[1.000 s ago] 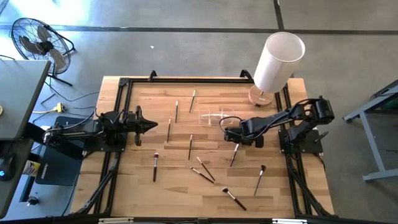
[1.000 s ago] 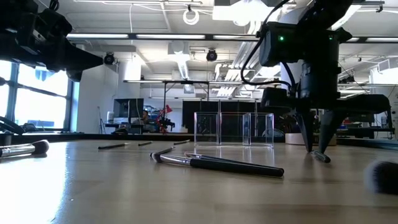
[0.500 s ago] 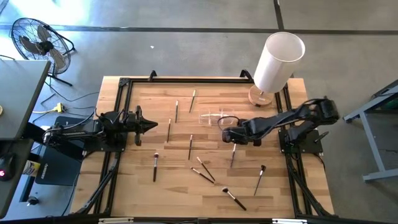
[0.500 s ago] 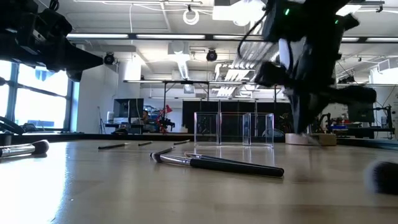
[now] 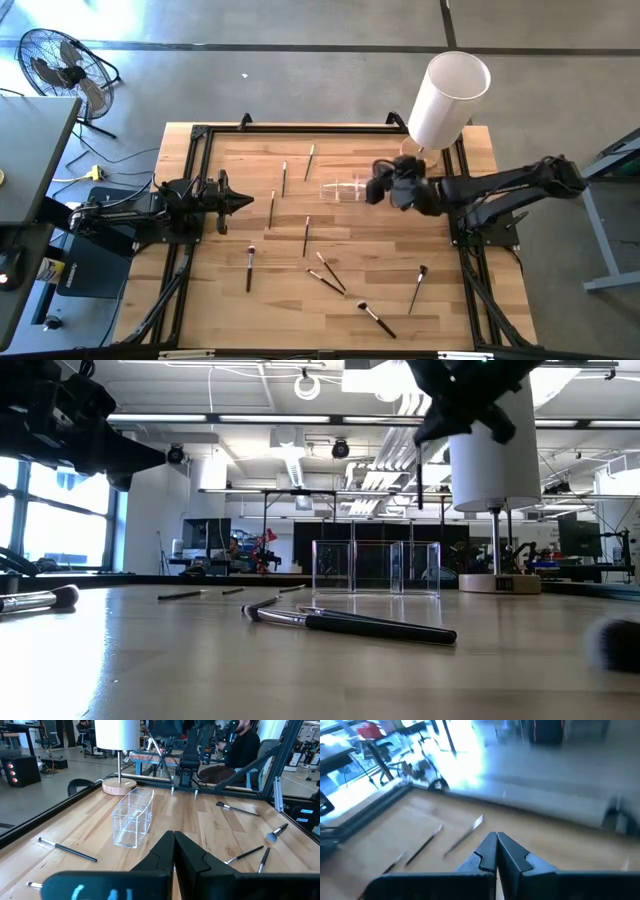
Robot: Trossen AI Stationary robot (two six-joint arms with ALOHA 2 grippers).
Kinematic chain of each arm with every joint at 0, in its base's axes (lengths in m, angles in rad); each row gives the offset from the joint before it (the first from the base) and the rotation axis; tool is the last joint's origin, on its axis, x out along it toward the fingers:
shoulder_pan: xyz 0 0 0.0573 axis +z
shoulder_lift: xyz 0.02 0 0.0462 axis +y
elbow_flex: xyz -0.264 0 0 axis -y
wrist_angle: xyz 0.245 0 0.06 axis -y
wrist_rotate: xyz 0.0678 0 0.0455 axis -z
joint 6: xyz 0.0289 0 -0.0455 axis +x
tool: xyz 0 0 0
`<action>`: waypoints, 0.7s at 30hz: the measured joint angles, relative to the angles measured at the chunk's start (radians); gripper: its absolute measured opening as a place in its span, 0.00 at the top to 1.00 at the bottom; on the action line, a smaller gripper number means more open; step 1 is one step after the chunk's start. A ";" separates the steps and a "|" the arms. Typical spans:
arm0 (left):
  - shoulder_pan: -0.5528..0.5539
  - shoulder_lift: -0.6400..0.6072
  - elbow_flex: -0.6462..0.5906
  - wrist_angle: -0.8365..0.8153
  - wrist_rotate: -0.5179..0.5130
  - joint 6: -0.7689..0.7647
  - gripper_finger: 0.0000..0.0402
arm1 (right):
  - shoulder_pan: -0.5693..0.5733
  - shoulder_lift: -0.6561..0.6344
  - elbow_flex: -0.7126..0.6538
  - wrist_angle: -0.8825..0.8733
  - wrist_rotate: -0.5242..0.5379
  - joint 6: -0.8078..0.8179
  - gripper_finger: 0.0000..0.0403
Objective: Put items in baskets/containers
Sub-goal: Put the eyeshadow brush into the right section of the transparent organizer
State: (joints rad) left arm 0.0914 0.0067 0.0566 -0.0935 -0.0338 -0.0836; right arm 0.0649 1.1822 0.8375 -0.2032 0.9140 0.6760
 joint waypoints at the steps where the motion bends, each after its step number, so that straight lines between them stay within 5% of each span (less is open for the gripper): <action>1: 0.000 0.000 0.000 0.000 0.000 0.000 0.99 | -0.024 0.001 0.000 0.060 -0.008 -0.116 1.00; 5: 0.000 0.000 0.000 0.001 0.000 0.000 0.99 | -0.128 0.017 0.000 0.154 -0.069 -0.371 1.00; 13: 0.000 0.000 -0.001 0.010 -0.002 0.000 0.99 | -0.278 0.018 -0.009 0.051 -0.300 -0.410 1.00; 21: 0.000 0.000 -0.001 0.013 -0.002 0.000 0.99 | -0.286 0.018 -0.166 0.326 -0.372 -0.424 1.00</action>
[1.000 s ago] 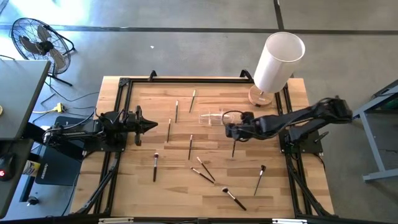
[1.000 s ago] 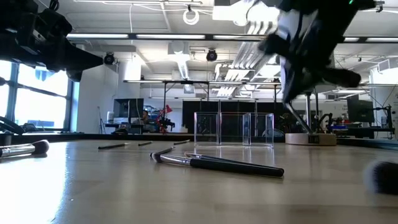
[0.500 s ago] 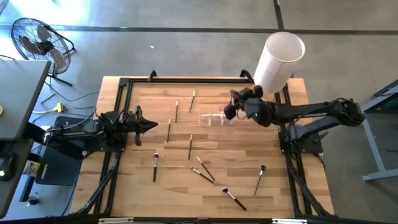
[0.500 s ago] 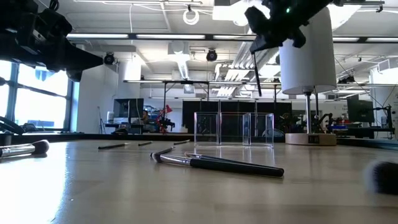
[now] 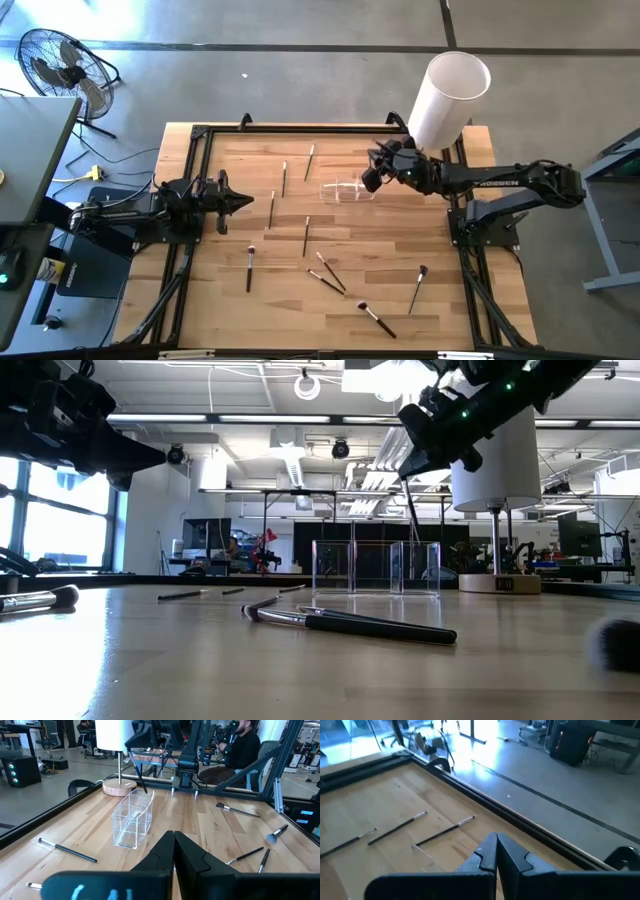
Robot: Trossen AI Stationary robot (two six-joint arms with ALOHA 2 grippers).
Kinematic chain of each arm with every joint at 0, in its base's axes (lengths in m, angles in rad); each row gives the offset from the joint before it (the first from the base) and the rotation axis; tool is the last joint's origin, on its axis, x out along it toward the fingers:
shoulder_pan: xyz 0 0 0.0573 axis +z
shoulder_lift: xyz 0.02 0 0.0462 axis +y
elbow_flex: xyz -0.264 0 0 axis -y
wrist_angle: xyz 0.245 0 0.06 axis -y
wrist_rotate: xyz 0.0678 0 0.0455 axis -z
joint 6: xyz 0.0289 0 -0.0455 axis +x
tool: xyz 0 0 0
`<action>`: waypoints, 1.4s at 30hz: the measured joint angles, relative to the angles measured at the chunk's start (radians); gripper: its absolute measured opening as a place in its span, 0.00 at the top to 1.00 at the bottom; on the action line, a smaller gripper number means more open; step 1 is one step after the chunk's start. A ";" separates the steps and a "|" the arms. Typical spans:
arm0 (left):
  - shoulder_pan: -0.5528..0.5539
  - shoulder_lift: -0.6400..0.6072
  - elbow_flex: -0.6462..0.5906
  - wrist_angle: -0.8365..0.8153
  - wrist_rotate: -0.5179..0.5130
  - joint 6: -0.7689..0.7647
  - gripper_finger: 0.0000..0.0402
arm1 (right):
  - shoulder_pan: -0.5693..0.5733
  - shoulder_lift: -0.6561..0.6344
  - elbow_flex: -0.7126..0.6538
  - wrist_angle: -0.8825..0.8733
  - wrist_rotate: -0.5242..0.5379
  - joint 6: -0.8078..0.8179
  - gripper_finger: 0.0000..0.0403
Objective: Put items in baskets/containers
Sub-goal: Put the eyeshadow brush into the right section of the transparent organizer, then put the eyeshadow brush into the left section of the transparent organizer
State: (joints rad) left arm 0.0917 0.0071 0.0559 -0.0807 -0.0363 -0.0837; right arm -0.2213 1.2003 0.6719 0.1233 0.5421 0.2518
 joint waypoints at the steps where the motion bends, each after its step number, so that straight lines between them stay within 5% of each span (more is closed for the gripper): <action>1: 0.000 0.000 0.000 0.000 0.000 0.000 0.99 | 0.002 0.000 -0.020 0.027 0.000 0.001 1.00; 11: 0.000 0.000 0.000 0.002 0.001 0.000 0.99 | 0.001 0.000 -0.112 0.129 -0.081 0.010 0.99; 31: 0.000 0.000 0.000 0.003 0.001 0.000 0.99 | 0.002 -0.001 -0.112 0.131 -0.109 0.095 0.77; 42: 0.000 0.000 0.000 0.003 0.002 0.000 0.99 | 0.092 -0.001 0.000 0.129 -0.057 0.028 0.81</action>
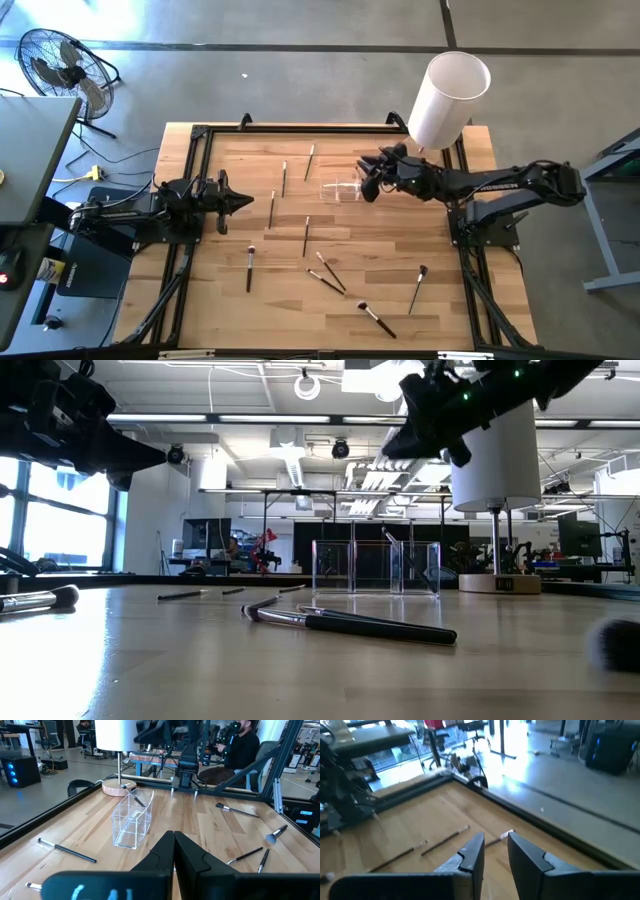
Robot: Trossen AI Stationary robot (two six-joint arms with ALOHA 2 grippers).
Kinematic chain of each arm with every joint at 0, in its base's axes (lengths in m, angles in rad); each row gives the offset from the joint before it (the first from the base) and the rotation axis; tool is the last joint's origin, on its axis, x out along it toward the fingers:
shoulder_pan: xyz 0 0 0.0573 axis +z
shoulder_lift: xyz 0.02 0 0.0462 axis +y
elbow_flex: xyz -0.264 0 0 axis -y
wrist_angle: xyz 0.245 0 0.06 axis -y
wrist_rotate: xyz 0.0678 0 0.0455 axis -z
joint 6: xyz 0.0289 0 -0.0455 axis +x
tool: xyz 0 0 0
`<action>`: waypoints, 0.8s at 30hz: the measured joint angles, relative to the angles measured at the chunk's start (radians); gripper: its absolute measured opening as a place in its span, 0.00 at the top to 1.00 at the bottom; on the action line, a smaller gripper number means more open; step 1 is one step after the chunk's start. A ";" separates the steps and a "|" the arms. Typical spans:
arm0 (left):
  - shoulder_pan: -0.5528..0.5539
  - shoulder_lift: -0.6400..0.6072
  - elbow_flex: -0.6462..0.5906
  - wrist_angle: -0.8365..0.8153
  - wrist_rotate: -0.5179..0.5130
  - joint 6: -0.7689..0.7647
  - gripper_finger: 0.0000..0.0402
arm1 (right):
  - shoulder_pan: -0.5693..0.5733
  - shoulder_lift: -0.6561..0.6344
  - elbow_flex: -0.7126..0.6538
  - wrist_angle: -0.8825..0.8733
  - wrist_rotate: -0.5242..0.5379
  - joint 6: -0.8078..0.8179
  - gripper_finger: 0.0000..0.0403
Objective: Put items in baskets/containers
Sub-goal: Put the eyeshadow brush into the left section of the transparent organizer
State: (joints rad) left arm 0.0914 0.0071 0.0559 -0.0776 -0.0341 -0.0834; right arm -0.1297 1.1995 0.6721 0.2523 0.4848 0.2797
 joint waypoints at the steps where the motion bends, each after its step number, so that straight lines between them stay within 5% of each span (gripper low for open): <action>1: 0.000 0.000 0.000 0.000 0.000 0.000 0.99 | 0.014 0.000 0.016 0.000 0.014 -0.013 0.82; 11: 0.000 0.000 0.000 0.000 0.000 0.000 0.99 | 0.150 -0.001 0.196 -0.135 0.133 -0.060 0.98; 24: 0.000 0.000 0.000 0.033 0.004 -0.032 0.99 | 0.369 -0.001 0.264 -0.698 0.155 0.437 0.99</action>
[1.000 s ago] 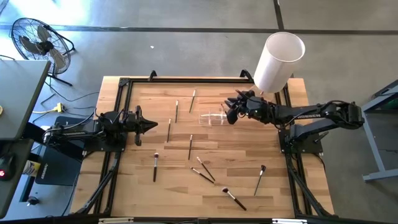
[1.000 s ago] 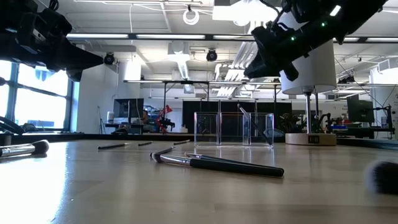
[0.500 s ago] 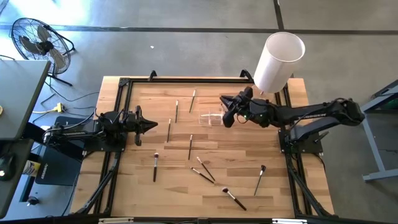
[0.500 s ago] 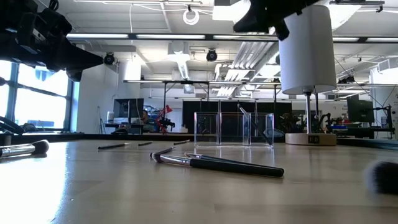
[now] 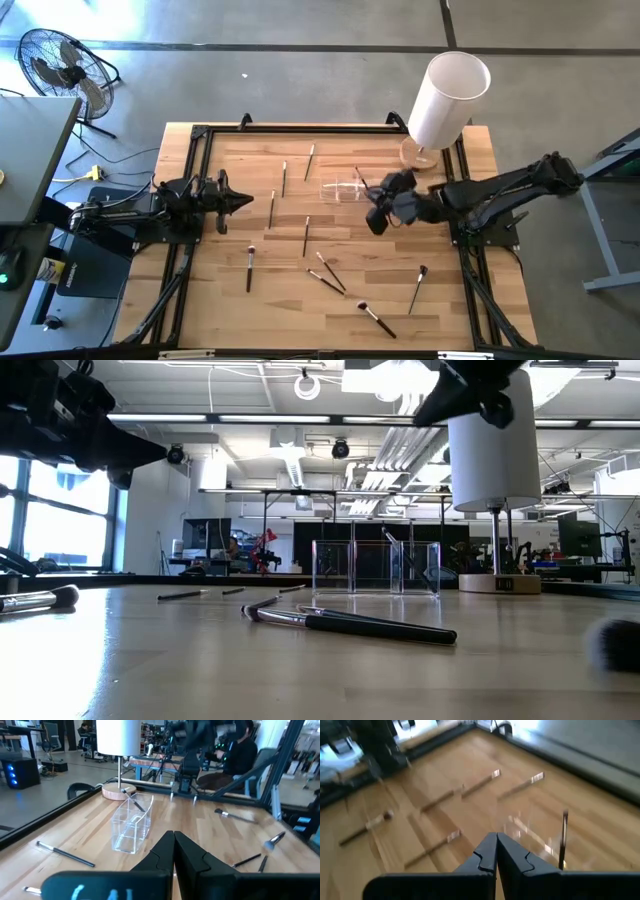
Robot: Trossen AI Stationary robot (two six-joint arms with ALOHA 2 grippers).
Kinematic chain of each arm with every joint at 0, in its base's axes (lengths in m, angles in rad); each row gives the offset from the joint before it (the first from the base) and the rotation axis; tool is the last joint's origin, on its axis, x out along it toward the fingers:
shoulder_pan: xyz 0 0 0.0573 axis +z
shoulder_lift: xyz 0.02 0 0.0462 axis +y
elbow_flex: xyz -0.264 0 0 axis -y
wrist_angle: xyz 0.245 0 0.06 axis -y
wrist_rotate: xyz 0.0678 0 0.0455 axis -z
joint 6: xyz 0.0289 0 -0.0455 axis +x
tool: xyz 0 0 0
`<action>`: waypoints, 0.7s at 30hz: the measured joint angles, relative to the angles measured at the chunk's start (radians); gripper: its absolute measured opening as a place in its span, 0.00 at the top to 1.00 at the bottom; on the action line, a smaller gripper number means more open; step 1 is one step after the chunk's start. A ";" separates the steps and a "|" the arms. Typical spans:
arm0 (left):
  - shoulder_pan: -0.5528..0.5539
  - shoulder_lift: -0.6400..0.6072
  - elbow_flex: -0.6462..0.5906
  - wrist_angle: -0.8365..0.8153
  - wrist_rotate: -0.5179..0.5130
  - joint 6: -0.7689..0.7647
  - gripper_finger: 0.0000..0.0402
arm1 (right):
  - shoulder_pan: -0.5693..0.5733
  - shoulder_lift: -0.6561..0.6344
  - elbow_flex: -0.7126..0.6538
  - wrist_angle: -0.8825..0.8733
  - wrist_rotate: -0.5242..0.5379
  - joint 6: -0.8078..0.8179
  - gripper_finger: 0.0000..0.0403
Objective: Put items in baskets/containers
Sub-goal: Put the eyeshadow brush into the left section of the transparent organizer
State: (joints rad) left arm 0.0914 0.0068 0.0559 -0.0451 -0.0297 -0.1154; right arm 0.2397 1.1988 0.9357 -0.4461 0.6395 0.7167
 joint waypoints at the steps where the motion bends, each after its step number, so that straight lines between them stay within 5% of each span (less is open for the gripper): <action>1: 0.000 0.000 0.000 0.005 0.001 -0.019 0.99 | 0.016 0.000 -0.011 -0.014 0.001 0.026 0.99; 5: 0.000 0.001 0.000 0.033 0.005 -0.111 0.99 | 0.083 0.000 -0.074 -0.045 0.002 0.098 0.99; 10: 0.000 0.061 0.031 0.111 -0.114 -0.225 1.00 | 0.151 -0.010 -0.188 -0.044 -0.018 0.166 1.00; 21: 0.000 0.734 0.368 0.001 -0.336 -0.367 1.00 | 0.175 -0.245 -0.448 -0.035 -0.124 0.200 1.00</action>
State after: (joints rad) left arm 0.0917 0.7407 0.4234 -0.0442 -0.3659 -0.4824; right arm 0.4145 0.9537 0.4876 -0.4812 0.5153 0.9169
